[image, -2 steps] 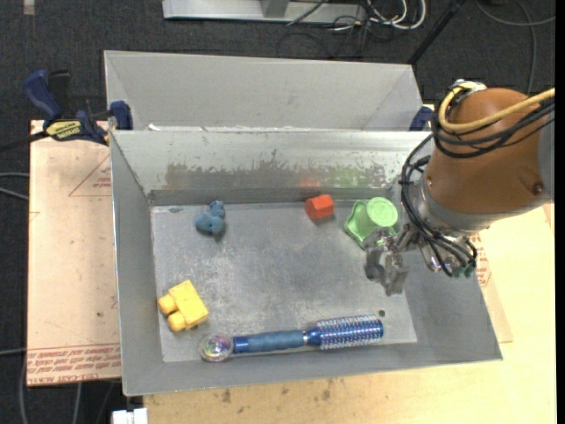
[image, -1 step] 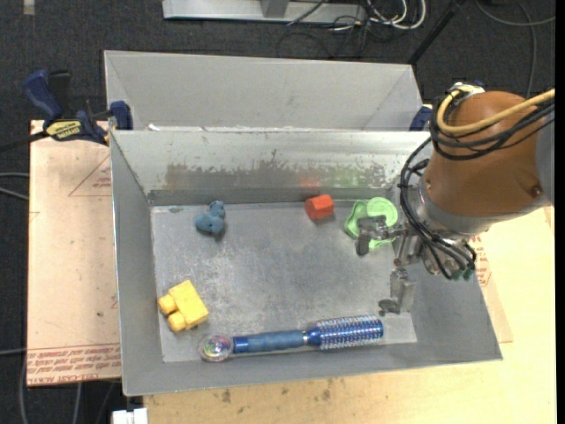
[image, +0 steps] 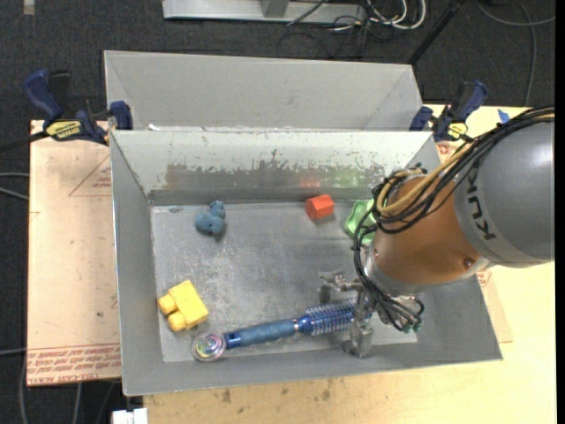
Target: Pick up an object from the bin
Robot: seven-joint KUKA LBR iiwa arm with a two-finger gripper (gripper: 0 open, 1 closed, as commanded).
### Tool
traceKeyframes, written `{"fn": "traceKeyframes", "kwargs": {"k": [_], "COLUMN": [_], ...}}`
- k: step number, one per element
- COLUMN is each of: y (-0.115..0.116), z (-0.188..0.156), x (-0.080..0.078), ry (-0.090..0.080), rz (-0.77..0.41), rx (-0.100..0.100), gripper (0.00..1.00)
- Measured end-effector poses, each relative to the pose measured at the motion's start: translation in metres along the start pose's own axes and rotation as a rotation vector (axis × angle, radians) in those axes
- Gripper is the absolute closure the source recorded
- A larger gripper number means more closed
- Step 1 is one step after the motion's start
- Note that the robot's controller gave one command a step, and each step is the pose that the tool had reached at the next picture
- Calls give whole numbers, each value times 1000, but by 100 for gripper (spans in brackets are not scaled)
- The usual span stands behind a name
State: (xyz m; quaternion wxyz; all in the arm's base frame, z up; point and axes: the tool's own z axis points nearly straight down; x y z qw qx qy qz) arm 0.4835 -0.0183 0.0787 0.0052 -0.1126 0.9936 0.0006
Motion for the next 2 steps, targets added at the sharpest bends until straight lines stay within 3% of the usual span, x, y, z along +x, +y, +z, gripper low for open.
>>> {"fn": "traceKeyframes", "kwargs": {"k": [1,2], "y": [0,13], "z": [-1,-125], "x": [2,-20], "ry": [8,0], "rz": [-1,-14], "rx": [-1,2], "gripper": [100,100]}}
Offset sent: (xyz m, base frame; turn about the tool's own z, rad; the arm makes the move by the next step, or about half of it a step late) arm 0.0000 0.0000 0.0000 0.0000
